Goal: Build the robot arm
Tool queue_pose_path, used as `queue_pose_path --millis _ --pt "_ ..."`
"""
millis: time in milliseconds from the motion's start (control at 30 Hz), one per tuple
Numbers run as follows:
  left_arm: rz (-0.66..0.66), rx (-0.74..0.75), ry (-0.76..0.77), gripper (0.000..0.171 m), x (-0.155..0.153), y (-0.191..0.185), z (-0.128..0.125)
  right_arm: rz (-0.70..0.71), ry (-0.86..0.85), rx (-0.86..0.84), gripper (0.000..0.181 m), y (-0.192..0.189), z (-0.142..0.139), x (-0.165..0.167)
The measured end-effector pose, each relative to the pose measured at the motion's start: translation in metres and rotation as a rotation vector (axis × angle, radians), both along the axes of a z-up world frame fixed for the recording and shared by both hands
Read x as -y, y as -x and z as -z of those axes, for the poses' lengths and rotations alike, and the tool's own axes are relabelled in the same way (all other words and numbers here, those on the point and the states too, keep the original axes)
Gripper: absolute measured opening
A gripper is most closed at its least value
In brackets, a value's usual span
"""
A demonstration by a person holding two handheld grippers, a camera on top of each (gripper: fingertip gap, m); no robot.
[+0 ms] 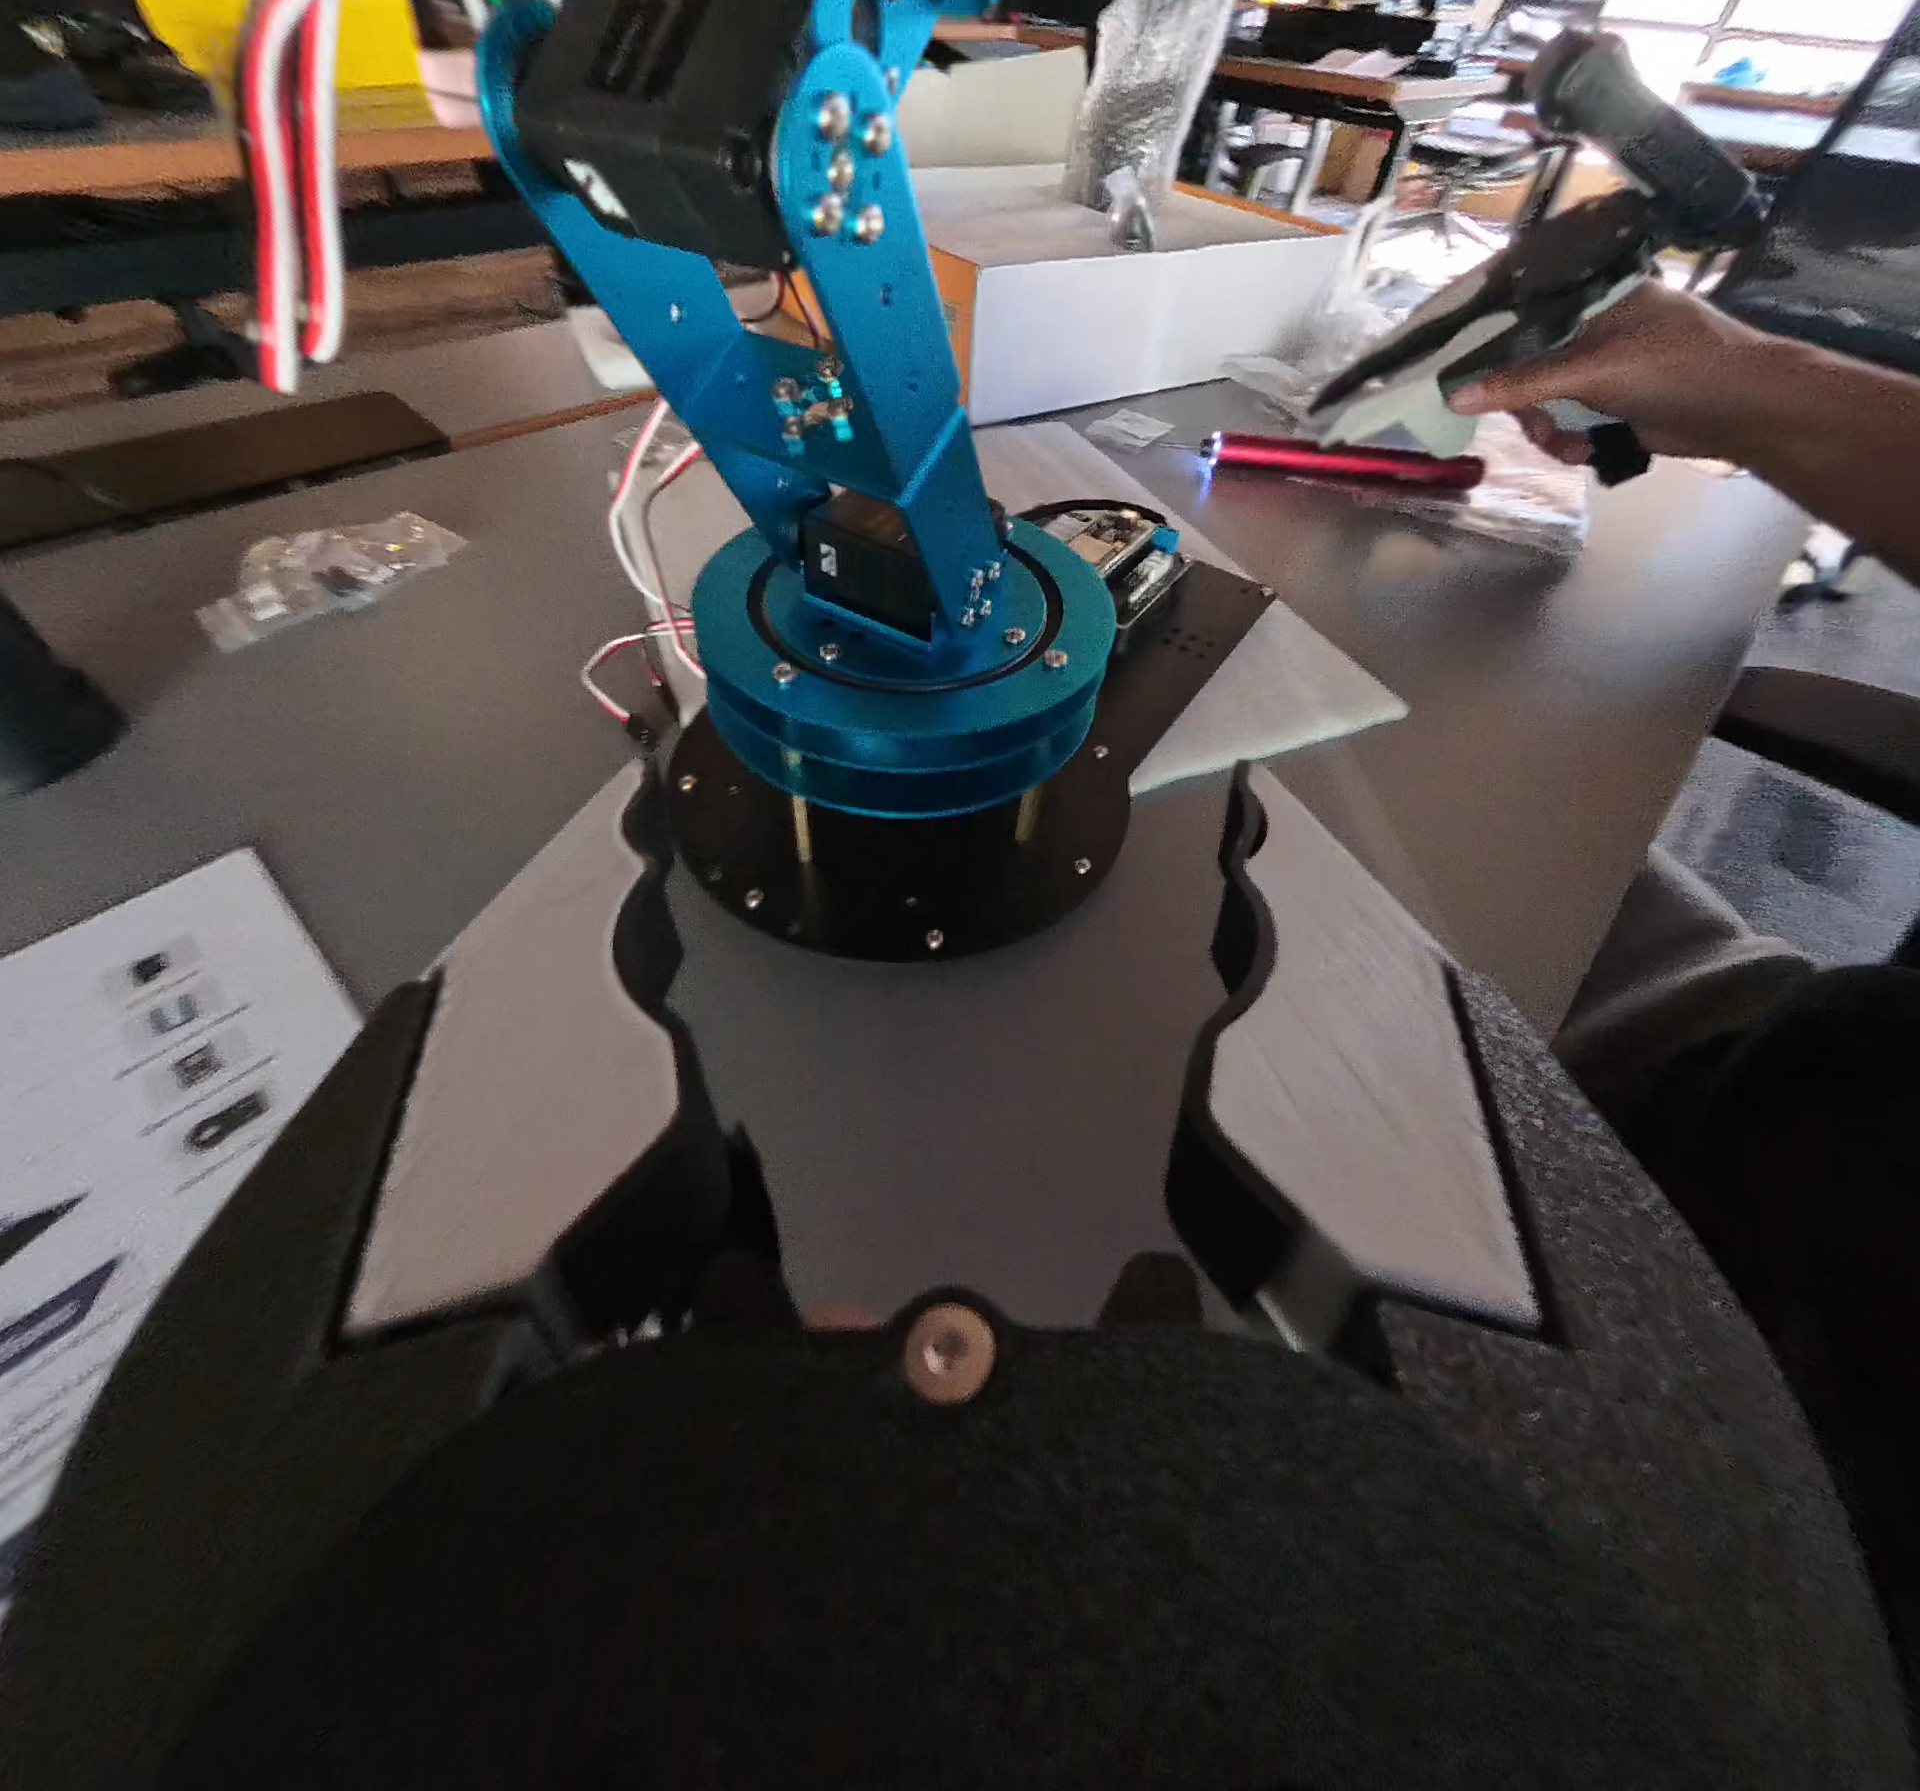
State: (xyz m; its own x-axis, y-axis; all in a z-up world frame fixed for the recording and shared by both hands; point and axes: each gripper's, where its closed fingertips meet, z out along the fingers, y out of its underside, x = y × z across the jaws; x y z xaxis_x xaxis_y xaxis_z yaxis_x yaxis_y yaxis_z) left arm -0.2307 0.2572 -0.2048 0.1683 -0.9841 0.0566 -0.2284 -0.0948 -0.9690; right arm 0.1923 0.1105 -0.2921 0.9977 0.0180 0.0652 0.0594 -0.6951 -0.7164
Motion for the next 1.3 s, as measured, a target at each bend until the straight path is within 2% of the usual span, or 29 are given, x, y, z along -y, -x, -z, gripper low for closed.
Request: queue_pose_path --millis 67,133,200,233,267,367,567,633,700,800,933,1000,1067,1133,1233,1300 --pt "0.064 0.001 0.049 0.113 -0.003 -0.014 0.001 -0.054 -0.140 0.030 0.042 0.022 -0.036 -0.011" --pt "0.102 0.017 0.041 0.113 -0.010 -0.027 -0.001 -0.221 -0.240 0.000 0.044 0.075 -0.060 -0.023" --pt "0.132 0.004 0.058 0.116 -0.019 -0.041 0.005 -0.456 -0.193 -0.141 0.070 0.146 -0.052 -0.027" --pt "0.153 -0.014 0.079 0.116 -0.022 -0.048 0.011 -0.537 -0.147 -0.125 0.073 0.166 -0.040 -0.028" --pt "0.176 -0.037 0.097 0.116 -0.023 -0.053 0.018 -0.591 -0.130 -0.041 0.071 0.175 -0.029 -0.031" --pt "0.217 -0.095 0.093 0.119 -0.021 -0.066 0.036 -0.655 -0.093 0.143 0.062 0.179 -0.005 -0.043" --pt "0.198 -0.089 0.048 0.128 -0.022 -0.085 0.031 -0.684 -0.143 0.092 0.052 0.191 -0.002 -0.055" --pt "0.157 -0.055 0.057 0.115 -0.030 -0.090 0.025 -0.697 -0.189 0.138 0.048 0.194 -0.008 -0.057" --pt "0.114 -0.012 0.116 0.094 -0.041 -0.092 0.019 -0.718 -0.186 0.210 0.048 0.197 -0.006 -0.058" --pt "0.148 0.013 0.169 0.095 -0.041 -0.092 0.018 -0.761 -0.188 0.387 0.040 0.201 0.002 -0.060" --pt "0.152 -0.021 0.125 0.093 -0.041 -0.089 0.020 -0.791 -0.228 0.577 0.030 0.206 0.001 -0.058" --pt "0.167 -0.006 0.072 0.086 -0.040 -0.085 0.012 -0.800 -0.216 0.632 0.019 0.210 0.005 -0.055" --pt "0.223 0.063 0.041 0.080 -0.033 -0.078 -0.010 -0.775 -0.189 0.641 0.017 0.211 0.006 -0.055" --pt "0.251 0.075 -0.005 0.080 -0.031 -0.076 -0.024 -0.732 -0.169 0.609 0.025 0.207 0.002 -0.057" --pt "0.252 0.034 -0.068 0.072 -0.037 -0.083 -0.029 -0.728 -0.149 0.550 0.027 0.206 0.003 -0.058" --pt "0.286 0.021 -0.025 0.071 -0.037 -0.085 -0.028 -0.731 -0.143 0.534 0.027 0.207 0.002 -0.058"
